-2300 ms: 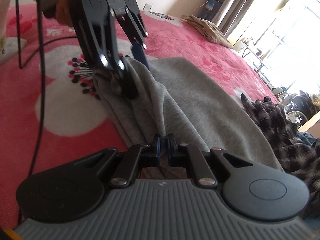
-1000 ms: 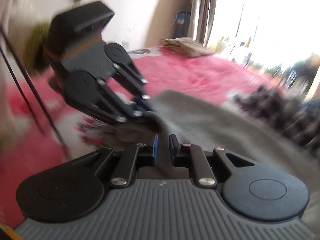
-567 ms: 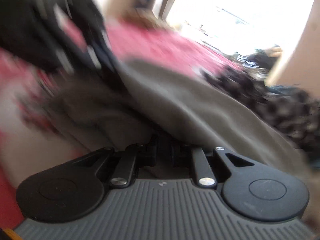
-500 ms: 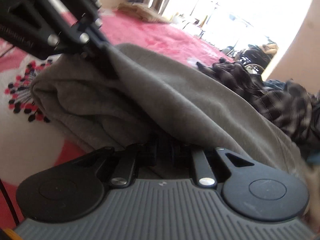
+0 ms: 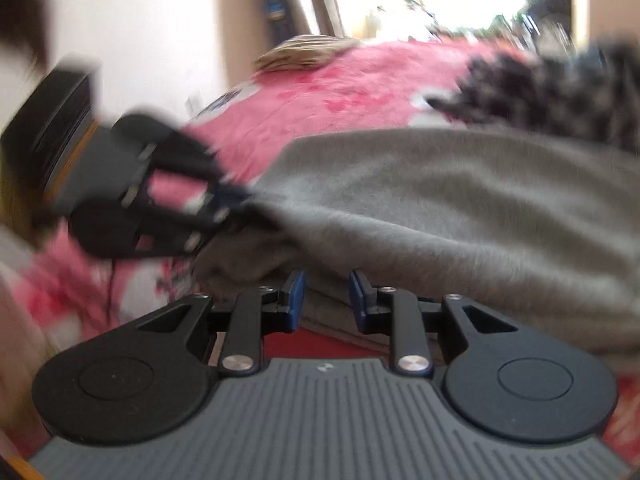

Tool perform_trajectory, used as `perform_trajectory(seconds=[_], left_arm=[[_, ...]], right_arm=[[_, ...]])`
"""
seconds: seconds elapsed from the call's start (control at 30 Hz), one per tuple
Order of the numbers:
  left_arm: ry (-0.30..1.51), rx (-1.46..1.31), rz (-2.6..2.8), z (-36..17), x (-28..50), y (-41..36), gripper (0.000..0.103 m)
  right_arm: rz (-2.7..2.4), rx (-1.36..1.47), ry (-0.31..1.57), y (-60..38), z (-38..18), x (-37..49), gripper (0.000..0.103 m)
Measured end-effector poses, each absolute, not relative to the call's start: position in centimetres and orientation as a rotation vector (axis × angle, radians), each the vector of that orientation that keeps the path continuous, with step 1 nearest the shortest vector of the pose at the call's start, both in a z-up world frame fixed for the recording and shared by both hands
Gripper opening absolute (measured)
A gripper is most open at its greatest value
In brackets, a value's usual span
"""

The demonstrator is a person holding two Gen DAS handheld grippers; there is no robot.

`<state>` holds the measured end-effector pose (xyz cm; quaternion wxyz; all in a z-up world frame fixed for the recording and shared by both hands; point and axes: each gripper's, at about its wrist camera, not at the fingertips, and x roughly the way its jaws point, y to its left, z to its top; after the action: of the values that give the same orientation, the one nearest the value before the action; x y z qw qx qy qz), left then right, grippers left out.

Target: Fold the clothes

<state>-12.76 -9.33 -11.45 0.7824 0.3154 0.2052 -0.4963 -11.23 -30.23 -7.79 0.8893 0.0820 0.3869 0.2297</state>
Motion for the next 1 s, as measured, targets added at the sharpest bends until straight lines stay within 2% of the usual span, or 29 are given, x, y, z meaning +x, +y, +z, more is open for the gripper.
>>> perform_trajectory(seconds=[0.1,0.2,0.27,0.33,0.67,0.77,0.87,0.97,1.0], left_arm=[[0.472,0.711,-1.09,-12.1,-13.0,-9.4,0.009],[0.547,0.65,-1.096,-11.4,-12.2,-9.0,0.026],[0.613,0.562,-1.111,-10.7,-11.0,-8.5,0.029],[0.679,0.469,-1.124,-10.0,-9.7,-8.0,0.039],[0.641,0.585,-1.121,-11.0,-10.5,-10.4,0.039],[0.64,0.551,-1.152,-10.3,-10.7,-10.3,0.046],[0.666,0.513,-1.138,-10.2,-9.9,-10.7,0.046],[0.712,0.482,-1.105,-10.6,-8.7,-11.5,0.038],[0.732,0.478,-1.097,-10.9,-8.2,-11.8,0.024]], right_arm=[[0.437,0.321,0.848,-31.3,-9.0,-10.4,0.016],[0.396,0.469,0.887,-32.4,-10.2,-9.7,0.012],[0.368,0.568,0.911,-33.1,-11.0,-9.2,0.012],[0.339,0.667,0.934,-33.8,-11.8,-8.7,0.012],[0.303,0.705,0.925,-34.1,-12.2,-7.8,0.012],[0.296,0.716,0.919,-34.2,-12.4,-7.8,0.012],[0.289,0.723,0.914,-34.2,-12.4,-7.8,0.012],[0.286,0.724,0.907,-34.1,-12.5,-7.8,0.012],[0.286,0.721,0.905,-34.1,-12.5,-7.8,0.012]])
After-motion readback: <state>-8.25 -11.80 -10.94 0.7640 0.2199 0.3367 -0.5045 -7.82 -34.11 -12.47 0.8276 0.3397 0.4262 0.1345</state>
